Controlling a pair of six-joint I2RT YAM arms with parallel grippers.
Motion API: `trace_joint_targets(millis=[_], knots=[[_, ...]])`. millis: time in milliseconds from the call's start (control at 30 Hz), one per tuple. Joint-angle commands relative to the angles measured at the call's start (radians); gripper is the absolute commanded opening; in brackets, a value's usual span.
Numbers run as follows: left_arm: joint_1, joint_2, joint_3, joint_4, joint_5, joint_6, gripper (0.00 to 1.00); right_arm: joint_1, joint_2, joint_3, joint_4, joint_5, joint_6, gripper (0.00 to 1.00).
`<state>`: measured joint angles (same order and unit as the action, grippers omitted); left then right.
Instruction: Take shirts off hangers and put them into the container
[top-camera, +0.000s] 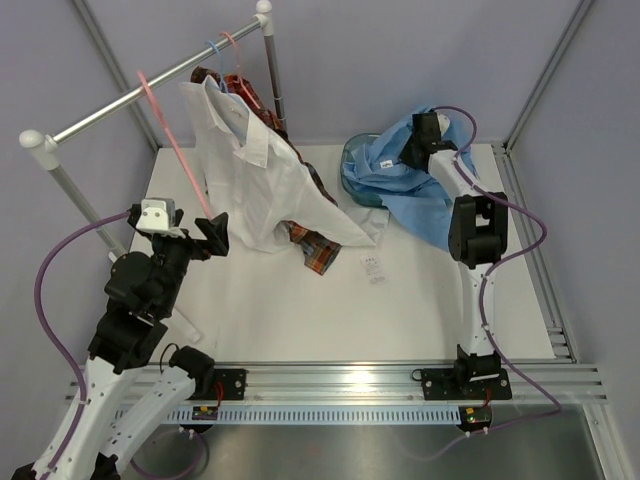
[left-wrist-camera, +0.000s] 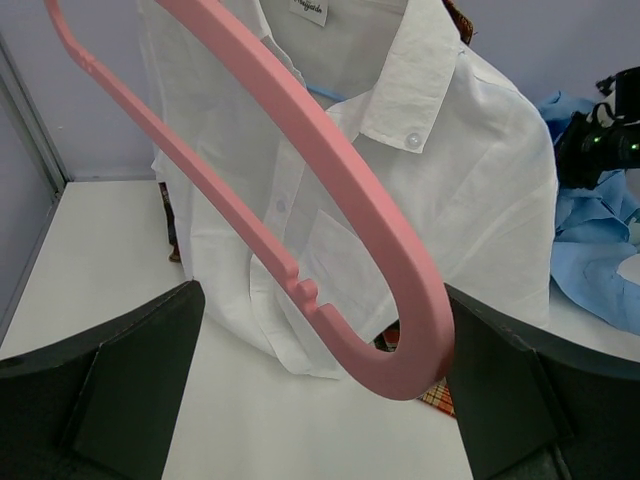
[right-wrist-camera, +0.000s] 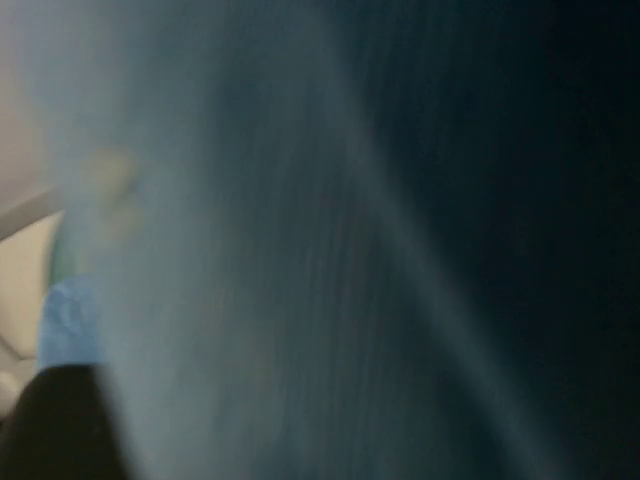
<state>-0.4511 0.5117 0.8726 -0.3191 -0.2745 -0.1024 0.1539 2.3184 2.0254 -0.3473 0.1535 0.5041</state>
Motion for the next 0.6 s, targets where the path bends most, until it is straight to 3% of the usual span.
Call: trace_joint_targets(millis=[0,33,133,233,267,333,367,433,500,567], knots=[[0.005,-0.004,-0.012,0.063,0.003,-0.005,0.99,-0.025,0.07,0.101,-0.245,-0.065,0.103,0.04],[0.006,-0.004,-0.012,0.063,0.003,-0.003,0.99,-0.025,0.076,0.111,-0.272,-0.069,0.1,0.12],[0.005,-0.002,-0.014,0.063,0.006,-0.006,0.99,-0.027,0.062,0.095,-0.282,-0.08,0.087,0.19],[0.008,0.002,-0.012,0.063,0.011,-0.006,0.99,-0.027,0.007,0.076,-0.279,-0.103,0.047,0.37],[0.008,0.002,-0.012,0.063,0.014,-0.006,0.99,-0.027,-0.04,0.07,-0.275,-0.109,0.033,0.49],[0.008,0.004,-0.014,0.063,0.017,-0.01,0.99,-0.027,-0.103,0.047,-0.257,-0.106,-0.005,0.61],[0.009,0.004,-0.012,0.063,0.02,-0.01,0.99,-0.027,-0.172,0.039,-0.249,-0.089,-0.019,0.72],[0.011,0.005,-0.012,0.061,0.02,-0.011,0.99,-0.036,-0.235,0.029,-0.237,-0.08,-0.042,0.84],[0.011,0.005,-0.014,0.063,0.024,-0.011,0.99,-0.059,-0.316,0.022,-0.231,-0.094,-0.029,0.91],[0.014,0.002,-0.014,0.061,0.026,-0.011,0.99,-0.108,-0.387,-0.016,-0.217,-0.115,0.017,0.91]])
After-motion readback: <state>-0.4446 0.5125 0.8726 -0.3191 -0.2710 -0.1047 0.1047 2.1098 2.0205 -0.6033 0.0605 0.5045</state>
